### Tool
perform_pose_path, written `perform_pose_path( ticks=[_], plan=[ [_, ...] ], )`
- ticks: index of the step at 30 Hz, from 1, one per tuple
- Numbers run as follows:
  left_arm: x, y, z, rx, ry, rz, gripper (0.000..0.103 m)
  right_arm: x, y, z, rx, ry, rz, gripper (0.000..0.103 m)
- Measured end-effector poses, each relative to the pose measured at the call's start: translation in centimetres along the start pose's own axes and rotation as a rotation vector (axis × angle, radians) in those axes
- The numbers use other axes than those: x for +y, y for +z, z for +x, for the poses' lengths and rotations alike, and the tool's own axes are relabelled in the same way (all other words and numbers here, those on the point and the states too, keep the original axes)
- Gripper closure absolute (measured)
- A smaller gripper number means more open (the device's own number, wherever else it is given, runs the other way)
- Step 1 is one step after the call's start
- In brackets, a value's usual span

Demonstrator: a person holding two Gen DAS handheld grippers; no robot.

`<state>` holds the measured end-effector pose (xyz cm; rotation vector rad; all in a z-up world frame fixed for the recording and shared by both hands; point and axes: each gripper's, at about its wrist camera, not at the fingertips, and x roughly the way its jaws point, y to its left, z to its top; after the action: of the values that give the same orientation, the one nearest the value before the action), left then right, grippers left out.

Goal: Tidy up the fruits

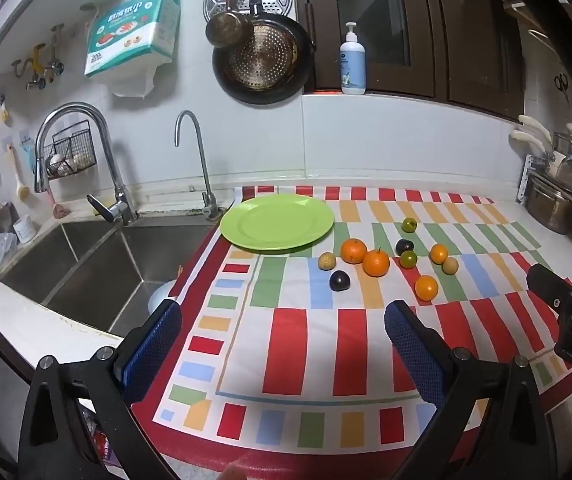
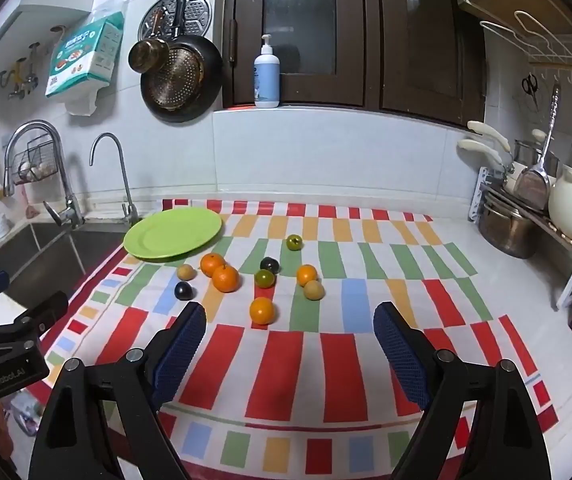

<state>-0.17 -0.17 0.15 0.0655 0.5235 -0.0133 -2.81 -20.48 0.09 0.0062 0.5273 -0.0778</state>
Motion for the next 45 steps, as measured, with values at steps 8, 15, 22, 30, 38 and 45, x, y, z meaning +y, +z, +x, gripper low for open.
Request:
perform_pose_path(
  ticks=[8, 15, 22, 30, 38, 45],
  plan=[
    [-0.2, -0.1, -1.5, -0.025, 0.012, 0.014, 0.0, 0.0, -0.1, -0.7, -0.012, 0.003, 0.019, 0.016],
    [-0.2, -0.1, -1.6, -0.03, 0.016, 0.015, 0.0, -0.2, 0.1, -1.1, -0.016, 0.028, 0.006, 0.016],
    [-0.1, -0.1, -1.7, -0.038, 0.022, 0.014, 0.0, 0.0, -0.2, -0.9, -0.017, 0.028, 0.005, 0.016],
    [-0.2, 0.1, -1.7, -0.038, 0.018, 0.01, 0.0, 0.0, 0.0, -0.9, -0.02, 0.034, -0.002, 0.016],
    [-0.2, 0.3, -1.7, -0.045, 0.019, 0.007, 0.0, 0.1, 0.0, -0.8, -0.026, 0.037, -0.004, 0.016],
    [-0.2, 0.5, -1.6, -0.055, 0.019, 0.005, 0.0, 0.1, 0.2, -0.7, -0.028, 0.039, -0.005, 0.016]
  ],
)
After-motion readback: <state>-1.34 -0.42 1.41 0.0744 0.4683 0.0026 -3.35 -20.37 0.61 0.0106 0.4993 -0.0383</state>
